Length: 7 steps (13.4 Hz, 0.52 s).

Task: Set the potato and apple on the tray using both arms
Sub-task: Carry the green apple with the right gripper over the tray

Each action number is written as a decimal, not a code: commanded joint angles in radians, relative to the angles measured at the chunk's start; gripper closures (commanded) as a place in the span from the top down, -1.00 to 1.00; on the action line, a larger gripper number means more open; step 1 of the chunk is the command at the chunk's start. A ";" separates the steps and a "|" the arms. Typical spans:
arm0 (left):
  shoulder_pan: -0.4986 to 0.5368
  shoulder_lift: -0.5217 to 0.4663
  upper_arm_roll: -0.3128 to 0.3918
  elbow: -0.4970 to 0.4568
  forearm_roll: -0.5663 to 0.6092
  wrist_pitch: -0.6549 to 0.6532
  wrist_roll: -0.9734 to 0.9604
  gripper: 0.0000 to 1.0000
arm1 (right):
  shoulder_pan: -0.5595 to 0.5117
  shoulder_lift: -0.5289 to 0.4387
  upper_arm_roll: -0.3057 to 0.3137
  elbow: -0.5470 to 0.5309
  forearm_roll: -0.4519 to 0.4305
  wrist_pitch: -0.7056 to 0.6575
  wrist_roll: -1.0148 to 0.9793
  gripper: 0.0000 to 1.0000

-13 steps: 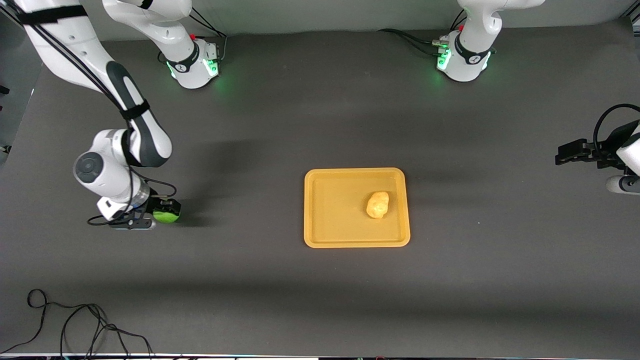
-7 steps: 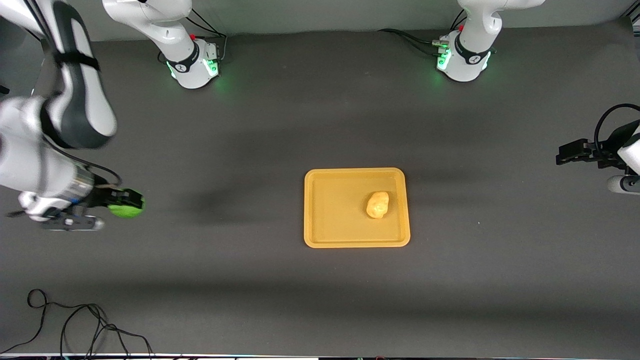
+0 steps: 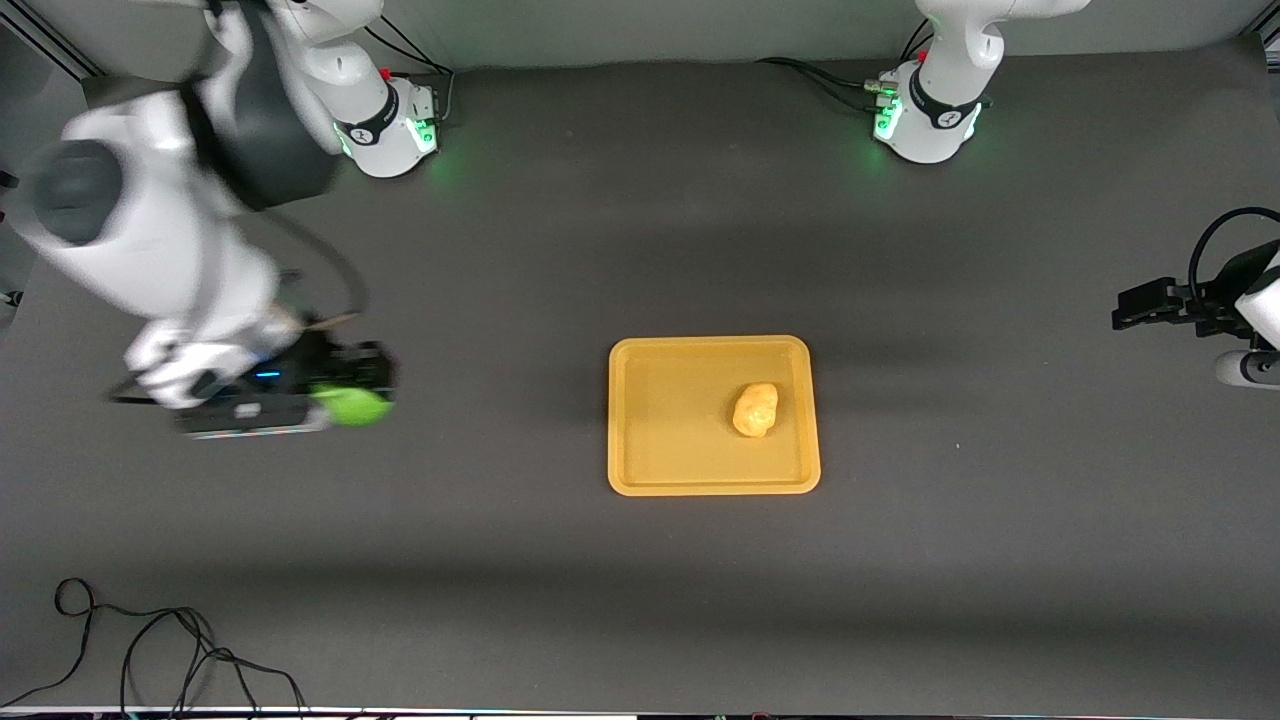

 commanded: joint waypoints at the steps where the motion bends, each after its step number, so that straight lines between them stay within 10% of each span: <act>1: 0.002 -0.015 -0.001 0.002 0.001 -0.017 0.014 0.83 | 0.120 0.212 -0.010 0.278 -0.030 -0.093 0.201 -0.38; 7: 0.000 -0.015 -0.002 0.002 0.000 -0.014 0.011 0.82 | 0.330 0.476 0.011 0.472 -0.029 0.013 0.537 -0.45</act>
